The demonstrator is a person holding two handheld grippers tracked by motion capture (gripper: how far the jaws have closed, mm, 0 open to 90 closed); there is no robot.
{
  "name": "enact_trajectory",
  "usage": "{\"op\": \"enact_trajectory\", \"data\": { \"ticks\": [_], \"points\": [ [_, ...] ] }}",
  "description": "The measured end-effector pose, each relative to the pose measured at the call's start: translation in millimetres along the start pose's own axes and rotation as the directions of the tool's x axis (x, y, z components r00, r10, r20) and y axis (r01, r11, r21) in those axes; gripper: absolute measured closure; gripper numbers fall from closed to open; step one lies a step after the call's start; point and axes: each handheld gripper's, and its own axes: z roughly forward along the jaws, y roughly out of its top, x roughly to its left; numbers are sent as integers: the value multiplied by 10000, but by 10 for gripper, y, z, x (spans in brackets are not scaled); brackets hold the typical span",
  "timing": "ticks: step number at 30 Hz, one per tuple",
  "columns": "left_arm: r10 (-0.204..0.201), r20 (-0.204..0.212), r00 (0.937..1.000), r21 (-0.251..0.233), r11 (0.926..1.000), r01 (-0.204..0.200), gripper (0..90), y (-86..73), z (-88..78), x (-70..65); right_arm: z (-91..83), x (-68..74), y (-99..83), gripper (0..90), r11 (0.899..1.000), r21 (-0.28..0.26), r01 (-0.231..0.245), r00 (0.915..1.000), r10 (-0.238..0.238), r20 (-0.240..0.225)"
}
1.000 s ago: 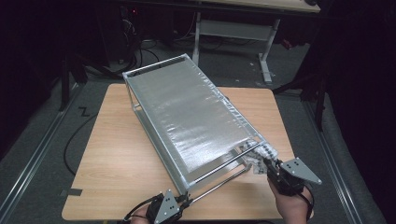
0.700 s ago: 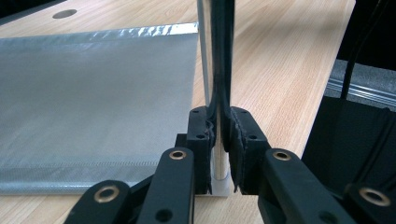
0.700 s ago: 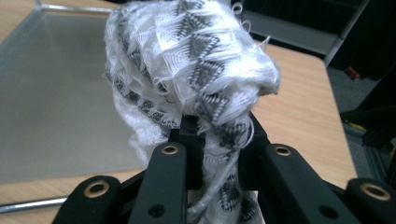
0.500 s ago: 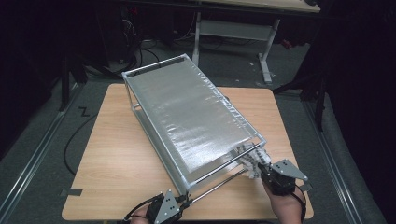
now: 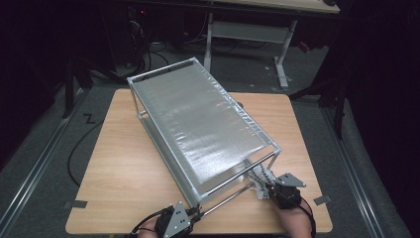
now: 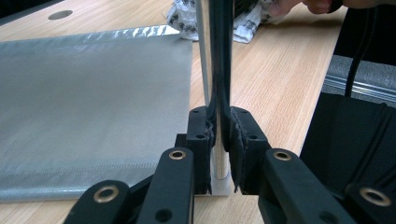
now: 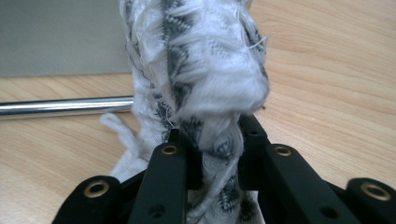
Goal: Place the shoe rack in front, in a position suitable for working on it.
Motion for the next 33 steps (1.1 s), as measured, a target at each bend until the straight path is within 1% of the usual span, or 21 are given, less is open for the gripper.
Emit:
{"op": "enact_trajectory", "data": {
  "ticks": [1, 2, 5, 8, 9, 11, 12, 14, 15, 19, 22, 23, 24, 27, 29, 30, 31, 33],
  "points": [
    [29, 17, 10000, 2, 10000, -29, 788, 0, 1, 2, -36, -5, 4, 768, 9999, -108, 18, 10000, -18, 6],
    [77, 11, 10000, 19, 10000, -77, 787, 2, 3, 4, -83, -5, 2, 768, 9998, -172, -79, 10000, 79, 30],
    [94, 41, 9999, 48, 9999, -94, 786, 15, 21, 24, -247, -56, -20, 768, 9988, -470, -157, 9997, 165, 153],
    [114, 89, 9999, 92, 9999, -115, 786, 31, 42, 47, -424, -133, -52, 768, 9959, -705, -566, 9979, 587, 276],
    [96, 136, 9999, 95, 9999, -97, 786, 33, 45, 57, -484, -148, -77, 768, 9952, -770, -607, 9974, 635, 337],
    [129, 229, 9997, 160, 9998, -132, 787, 39, 41, 75, -586, -170, -150, 768, 9960, -733, -517, 9966, 562, 599],
    [144, 224, 9996, 219, 9996, -149, 786, 39, 33, 85, -626, -200, -186, 768, 9951, -784, -600, 9957, 653, 661],
    [-23, 176, 9998, 295, 9996, 18, 786, 35, 15, 107, -678, -274, -242, 768, 9914, -885, -966, 9920, 1032, 730],
    [-115, 137, 9998, 351, 9993, 110, 786, 36, 5, 116, -691, -312, -262, 768, 9901, -909, -1074, 9900, 1148, 817],
    [-237, -76, 9997, 539, 9983, 241, 786, -3, -84, 149, -707, -422, -314, 768, 9864, -991, -1312, 9859, 1403, 911],
    [-529, -271, 9982, 520, 9972, 542, 786, -79, -185, 195, -655, -453, -292, 767, 9856, -1014, -1353, 9855, 1444, 891],
    [-821, -345, 9960, 376, 9958, 834, 786, -109, -205, 189, -632, -447, -273, 767, 9862, -1022, -1304, 9864, 1395, 873],
    [-949, -450, 9945, 346, 9947, 965, 786, -139, -236, 196, -609, -435, -249, 767, 9869, -1044, -1233, 9876, 1324, 847],
    [-1069, -774, 9912, 266, 9937, 1093, 782, -194, -303, 200, -544, -371, -147, 766, 9875, -1156, -1072, 9905, 1162, 738],
    [-1233, -916, 9881, 275, 9916, 1262, 782, -227, -358, 212, -501, -323, -59, 766, 9874, -1290, -915, 9928, 1004, 649],
    [-934, -1074, 9898, 469, 9940, 989, 782, -240, -401, 246, -481, -292, -14, 766, 9867, -1366, -884, 9935, 973, 599],
    [-1429, -1122, 9834, 198, 9891, 1460, 782, -263, -410, 224, -460, -263, 31, 766, 9863, -1457, -778, 9945, 870, 576],
    [-1638, -1294, 9780, 141, 9859, 1670, 784, -304, -464, 251, -417, -198, 112, 766, 9858, -1540, -675, 9958, 760, 501]
  ]
}}
